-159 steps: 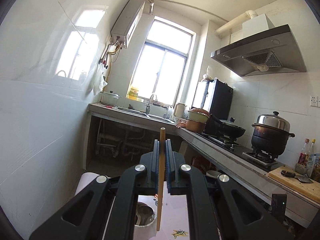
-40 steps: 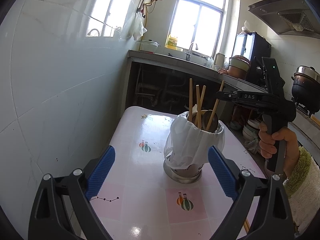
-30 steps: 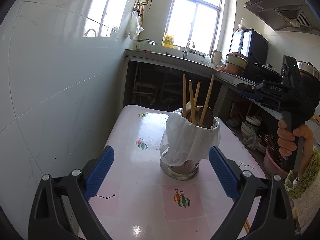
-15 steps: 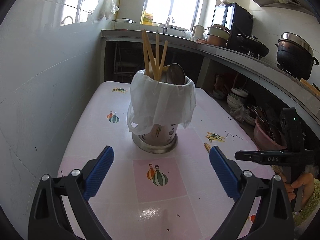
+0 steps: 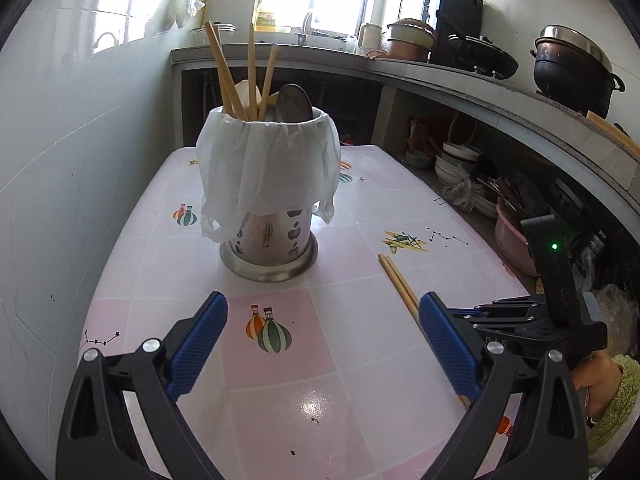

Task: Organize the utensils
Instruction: 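Move both open grippers back toward the last two wooden chopsticks, then grasp one wooden chopstick with the left gripper while the right grasps the other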

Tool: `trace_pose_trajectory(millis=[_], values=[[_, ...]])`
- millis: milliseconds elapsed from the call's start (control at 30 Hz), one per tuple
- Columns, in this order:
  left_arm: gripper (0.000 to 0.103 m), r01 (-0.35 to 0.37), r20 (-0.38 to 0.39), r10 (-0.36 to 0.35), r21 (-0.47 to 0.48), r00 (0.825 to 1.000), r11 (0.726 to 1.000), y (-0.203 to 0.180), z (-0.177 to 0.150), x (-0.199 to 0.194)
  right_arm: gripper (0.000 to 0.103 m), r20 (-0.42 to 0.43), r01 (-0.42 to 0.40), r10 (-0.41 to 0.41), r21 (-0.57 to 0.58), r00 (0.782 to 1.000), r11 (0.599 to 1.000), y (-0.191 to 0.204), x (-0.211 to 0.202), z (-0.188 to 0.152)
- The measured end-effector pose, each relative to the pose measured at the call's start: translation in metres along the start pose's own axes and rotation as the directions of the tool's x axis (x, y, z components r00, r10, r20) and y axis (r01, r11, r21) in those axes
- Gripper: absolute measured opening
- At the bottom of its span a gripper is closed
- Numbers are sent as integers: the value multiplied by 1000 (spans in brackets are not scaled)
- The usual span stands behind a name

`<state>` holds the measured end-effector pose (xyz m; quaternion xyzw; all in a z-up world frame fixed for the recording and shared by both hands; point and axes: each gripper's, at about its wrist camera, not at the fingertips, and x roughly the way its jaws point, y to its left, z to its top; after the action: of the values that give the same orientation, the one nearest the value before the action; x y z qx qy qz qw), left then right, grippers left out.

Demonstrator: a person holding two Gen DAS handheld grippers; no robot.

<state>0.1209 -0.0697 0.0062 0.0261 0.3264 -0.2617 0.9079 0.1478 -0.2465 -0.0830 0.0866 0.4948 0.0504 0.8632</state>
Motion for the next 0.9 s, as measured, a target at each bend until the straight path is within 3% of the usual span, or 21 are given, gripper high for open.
trace_pose_trajectory(millis=[167, 367, 500, 667, 900], values=[[94, 8, -8, -8, 13, 1000, 1000, -8, 0, 7, 4, 8, 23, -23, -3, 1000, 1000, -2, -1, -2], [94, 56, -61, -56, 3, 997, 998, -23, 2, 26, 5, 26, 27, -29, 77, 999, 997, -27, -10, -8], [89, 83, -110, -80, 22, 991, 996, -42, -1, 44, 5, 39, 9, -14, 133, 999, 991, -43, -17, -15], [73, 128, -185, -118, 46, 976, 991, -67, -3, 70, 6, 48, -25, 18, 155, 999, 988, -53, -20, -19], [38, 132, -289, -93, 119, 953, 984, -100, -14, 105, 6, 62, -61, 51, 165, 997, 985, -58, -19, -20]])
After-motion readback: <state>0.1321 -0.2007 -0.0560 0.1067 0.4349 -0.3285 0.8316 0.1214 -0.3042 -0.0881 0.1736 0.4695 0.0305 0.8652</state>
